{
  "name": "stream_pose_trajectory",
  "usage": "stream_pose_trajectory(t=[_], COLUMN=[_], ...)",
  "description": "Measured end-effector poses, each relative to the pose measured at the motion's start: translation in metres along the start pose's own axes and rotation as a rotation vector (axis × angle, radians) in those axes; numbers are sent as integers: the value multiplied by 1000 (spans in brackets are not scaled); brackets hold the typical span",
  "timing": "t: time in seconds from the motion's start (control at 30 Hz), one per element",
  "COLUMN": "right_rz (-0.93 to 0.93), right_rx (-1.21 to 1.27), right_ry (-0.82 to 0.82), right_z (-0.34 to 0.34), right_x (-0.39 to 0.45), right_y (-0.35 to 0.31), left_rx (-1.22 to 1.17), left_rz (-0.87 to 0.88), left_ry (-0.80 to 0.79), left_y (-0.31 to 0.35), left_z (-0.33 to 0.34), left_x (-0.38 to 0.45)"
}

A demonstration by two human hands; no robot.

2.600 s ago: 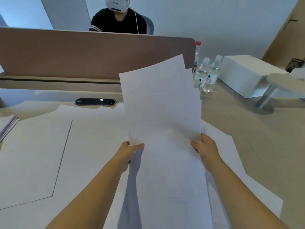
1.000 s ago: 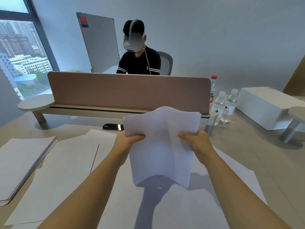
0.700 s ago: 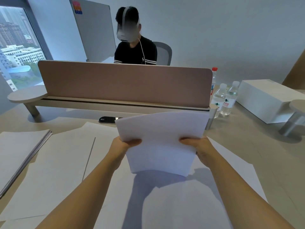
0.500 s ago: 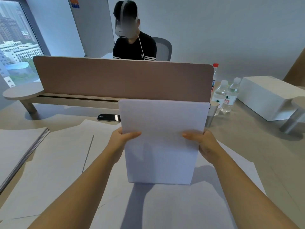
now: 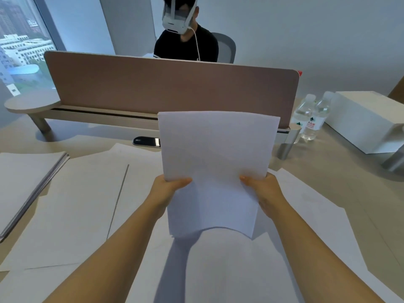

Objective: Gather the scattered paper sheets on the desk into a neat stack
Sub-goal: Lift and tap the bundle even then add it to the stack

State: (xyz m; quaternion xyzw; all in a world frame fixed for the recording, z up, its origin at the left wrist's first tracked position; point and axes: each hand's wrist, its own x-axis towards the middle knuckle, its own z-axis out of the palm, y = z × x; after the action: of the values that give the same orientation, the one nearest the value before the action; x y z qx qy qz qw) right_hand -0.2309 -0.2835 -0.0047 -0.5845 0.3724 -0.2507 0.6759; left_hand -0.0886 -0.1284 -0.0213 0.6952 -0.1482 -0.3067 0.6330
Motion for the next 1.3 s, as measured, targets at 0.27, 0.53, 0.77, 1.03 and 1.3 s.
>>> stream_pose_trajectory(t=[0.27,0.53,0.77,1.03,1.3], right_rz=[-70,46,167,171,167], right_rx=[-81,-243,-299,-475,-550], right_ry=[12,-92,-121,-187,-199], right_z=[103,264,414,521,575], right_x=[5,5,-7,-1,5], right_y=[-7,18,55,100,130], left_rx=[67,102,138,413,697], left_rz=[-35,-94,-198,-201,-240], left_ry=[146,245,326,527,550], left_y=[5,-6,-23,-60,-81], left_z=[-105,-268,-419,-531,-579], left_x=[1,15,45,79,88])
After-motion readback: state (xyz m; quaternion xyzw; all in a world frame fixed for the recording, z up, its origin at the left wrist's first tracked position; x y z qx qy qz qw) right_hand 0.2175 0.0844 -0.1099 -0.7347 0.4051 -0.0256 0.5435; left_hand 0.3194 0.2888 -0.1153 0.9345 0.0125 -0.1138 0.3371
